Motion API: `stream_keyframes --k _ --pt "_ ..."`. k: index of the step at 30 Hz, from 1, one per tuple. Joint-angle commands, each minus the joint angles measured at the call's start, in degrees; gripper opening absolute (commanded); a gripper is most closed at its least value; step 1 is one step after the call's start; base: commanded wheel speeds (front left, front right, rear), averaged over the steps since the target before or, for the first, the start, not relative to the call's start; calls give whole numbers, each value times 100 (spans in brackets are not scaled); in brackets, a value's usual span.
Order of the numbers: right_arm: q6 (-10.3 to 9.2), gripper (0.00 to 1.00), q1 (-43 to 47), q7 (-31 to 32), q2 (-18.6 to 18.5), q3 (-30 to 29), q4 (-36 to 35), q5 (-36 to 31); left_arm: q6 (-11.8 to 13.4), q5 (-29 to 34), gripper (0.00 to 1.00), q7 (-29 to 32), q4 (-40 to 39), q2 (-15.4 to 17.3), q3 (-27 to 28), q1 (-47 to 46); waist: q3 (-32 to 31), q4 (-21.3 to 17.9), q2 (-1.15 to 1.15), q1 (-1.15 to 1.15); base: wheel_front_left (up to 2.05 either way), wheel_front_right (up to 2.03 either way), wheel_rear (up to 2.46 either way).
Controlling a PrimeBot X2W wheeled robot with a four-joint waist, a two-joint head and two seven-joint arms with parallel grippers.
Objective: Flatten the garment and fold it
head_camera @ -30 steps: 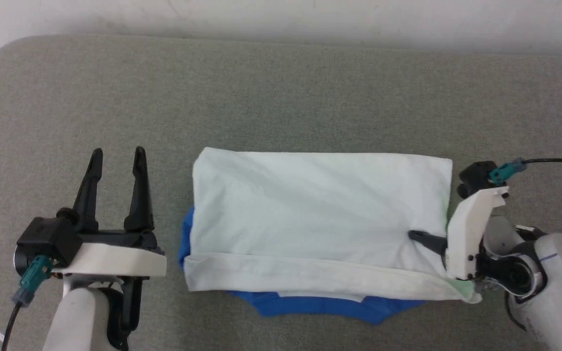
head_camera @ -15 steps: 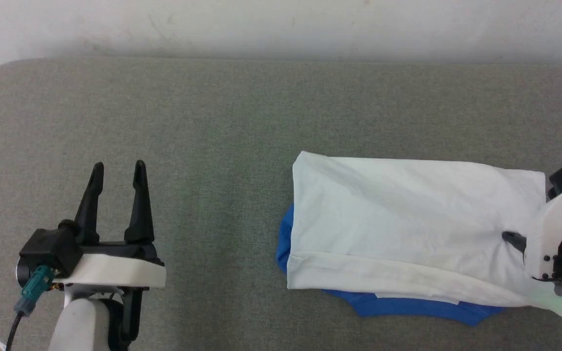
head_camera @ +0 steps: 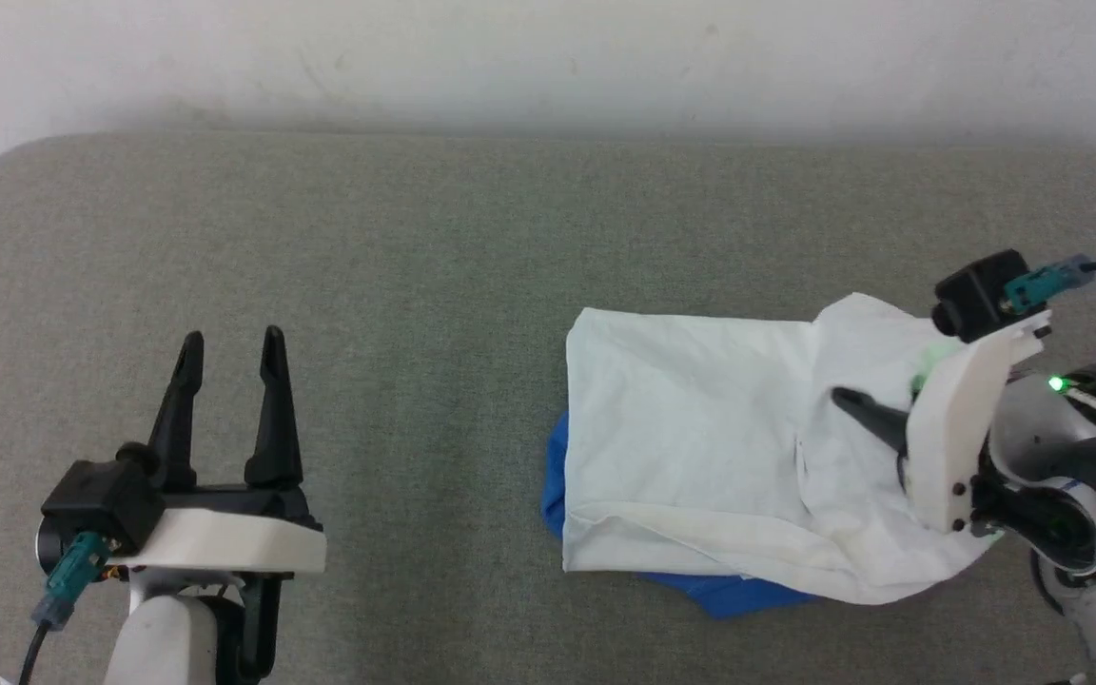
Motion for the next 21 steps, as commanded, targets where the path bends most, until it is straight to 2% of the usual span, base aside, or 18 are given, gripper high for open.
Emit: stream_keyframes --k 1,9,21 --pt "-11 0 -63 5 83 70 -51 15 -37 60 100 -27 -17 -24 15 10 24 42 0 0 0 0 0" --pt "-11 0 -442 -139 535 805 228 -16 -104 78 100 -27 11 -106 2 -81 160 285 0 0 0 0 0" --pt "-11 0 -903 -744 846 1525 1609 -363 -179 96 100 -27 39 -216 -5 -215 418 593 0 0 0 0 0"
